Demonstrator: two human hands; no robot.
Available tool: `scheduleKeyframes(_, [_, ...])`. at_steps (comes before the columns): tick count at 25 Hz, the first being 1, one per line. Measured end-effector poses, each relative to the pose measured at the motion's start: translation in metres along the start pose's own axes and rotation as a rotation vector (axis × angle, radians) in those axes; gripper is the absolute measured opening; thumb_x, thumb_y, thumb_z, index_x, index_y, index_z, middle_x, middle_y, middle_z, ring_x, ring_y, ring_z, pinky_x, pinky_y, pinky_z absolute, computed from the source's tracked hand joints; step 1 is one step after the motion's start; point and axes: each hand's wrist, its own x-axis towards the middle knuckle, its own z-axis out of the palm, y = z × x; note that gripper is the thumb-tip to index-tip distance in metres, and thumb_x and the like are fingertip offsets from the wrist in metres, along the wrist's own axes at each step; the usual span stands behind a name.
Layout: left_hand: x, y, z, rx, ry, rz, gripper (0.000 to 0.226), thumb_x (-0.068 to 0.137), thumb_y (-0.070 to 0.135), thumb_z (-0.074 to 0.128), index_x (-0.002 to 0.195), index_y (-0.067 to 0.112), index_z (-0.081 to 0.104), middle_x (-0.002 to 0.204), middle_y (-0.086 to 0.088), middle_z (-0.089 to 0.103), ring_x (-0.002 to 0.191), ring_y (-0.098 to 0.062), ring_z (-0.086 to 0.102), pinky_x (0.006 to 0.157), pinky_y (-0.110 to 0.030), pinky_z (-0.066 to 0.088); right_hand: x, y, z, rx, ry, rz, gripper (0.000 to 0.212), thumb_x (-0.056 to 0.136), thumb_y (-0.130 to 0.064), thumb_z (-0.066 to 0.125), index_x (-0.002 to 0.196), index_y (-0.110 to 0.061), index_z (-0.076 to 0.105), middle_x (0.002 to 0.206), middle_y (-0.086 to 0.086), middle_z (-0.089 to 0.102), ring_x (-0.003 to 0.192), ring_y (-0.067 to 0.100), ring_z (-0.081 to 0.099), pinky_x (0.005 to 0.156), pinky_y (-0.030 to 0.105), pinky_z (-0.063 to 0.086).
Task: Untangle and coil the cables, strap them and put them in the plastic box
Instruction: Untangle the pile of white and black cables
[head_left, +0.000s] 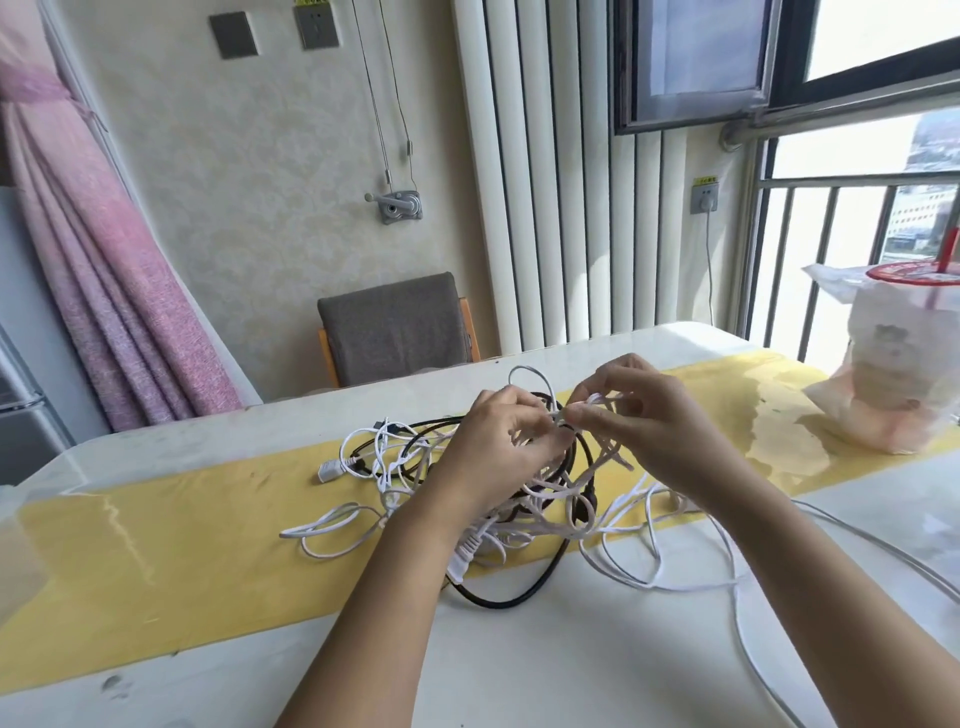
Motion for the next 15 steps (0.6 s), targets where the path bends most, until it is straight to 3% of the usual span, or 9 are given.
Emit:
scheduleKeyframes(5, [0.001,0.002,-0.017,-0.316,0.069,-0.003,0.027,0.085,0.037,0.062,0.065,0.020,0.068,0.085,0.007,0.063,0.087,-0.004,0.059,0.080,-0.015,0.044,-0.001,-0.007,-0.025,-0.359,0.164,-0.086,0.015,0.069,-0.042,0.077,0.068,-0.033,0.065,0.075,-0.006,0.055,0.057,0.005,0.043,0.054,0.020,0.033])
scheduleKeyframes(10, [0.000,0.006,-0.014,-0.167,0.076,-0.028,0.032,0.092,0.036,0.058,0.063,0.023,0.063,0.060,0.012,0.061,0.063,-0.005,0.055,0.068,-0.023,0.044,-0.003,-0.010,-0.024,-0.475,0.129,-0.142,0.026,0.070,-0.036,0.078,0.061,-0.037,0.054,0.065,-0.008,0.054,0.063,-0.001,0.047,0.053,0.016,0.032])
scheduleKeyframes(13, [0.001,0.003,-0.009,-0.122,0.098,-0.045,0.031,0.094,0.035,0.057,0.064,0.030,0.065,0.064,-0.002,0.062,0.062,-0.015,0.052,0.063,-0.028,0.043,-0.003,-0.006,-0.022,-0.528,0.038,-0.122,0.010,0.074,-0.034,0.077,0.070,-0.037,0.068,0.067,-0.013,0.055,0.065,0.000,0.050,0.055,0.014,0.034])
scheduleKeyframes(15, [0.001,0.004,-0.008,-0.089,0.076,-0.037,0.029,0.094,0.033,0.056,0.068,0.029,0.067,0.061,-0.005,0.058,0.058,-0.011,0.047,0.059,-0.027,0.038,-0.003,-0.003,-0.016,-0.588,-0.004,-0.130,0.007,0.080,-0.027,0.073,0.086,-0.029,0.076,0.071,-0.015,0.056,0.063,0.001,0.050,0.058,0.016,0.035])
